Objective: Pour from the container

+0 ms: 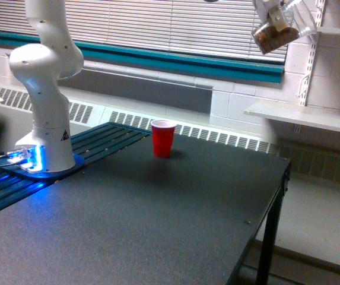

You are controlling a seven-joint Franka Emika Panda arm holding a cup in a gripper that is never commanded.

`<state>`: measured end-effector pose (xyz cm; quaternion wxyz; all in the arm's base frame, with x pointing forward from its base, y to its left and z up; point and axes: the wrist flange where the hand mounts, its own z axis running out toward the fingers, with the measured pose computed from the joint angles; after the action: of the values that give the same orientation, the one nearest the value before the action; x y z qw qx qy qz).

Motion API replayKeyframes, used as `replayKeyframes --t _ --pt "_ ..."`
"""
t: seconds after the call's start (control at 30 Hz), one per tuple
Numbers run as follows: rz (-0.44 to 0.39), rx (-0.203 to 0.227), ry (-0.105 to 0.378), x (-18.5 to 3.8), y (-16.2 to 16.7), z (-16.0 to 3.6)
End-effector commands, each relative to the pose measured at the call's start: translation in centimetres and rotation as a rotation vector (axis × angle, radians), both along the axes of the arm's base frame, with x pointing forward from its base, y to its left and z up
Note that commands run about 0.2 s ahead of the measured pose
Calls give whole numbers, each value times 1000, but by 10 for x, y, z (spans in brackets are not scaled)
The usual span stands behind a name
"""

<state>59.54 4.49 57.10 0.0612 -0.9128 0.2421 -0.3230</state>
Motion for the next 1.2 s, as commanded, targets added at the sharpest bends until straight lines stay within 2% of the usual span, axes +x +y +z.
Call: replayKeyframes --t 0.03,0.23,0.43,0.57,0.9,1.2 --pt "21 -15 -4 -2 15 0" --pt "31 -30 -5 -4 20 -5" --pt "69 -61 -3 -20 32 -18" --pt "124 -77 -19 -42 45 -15" --pt "219 -112 -15 -93 73 -34" --pt "313 -120 -3 -150 108 -44"
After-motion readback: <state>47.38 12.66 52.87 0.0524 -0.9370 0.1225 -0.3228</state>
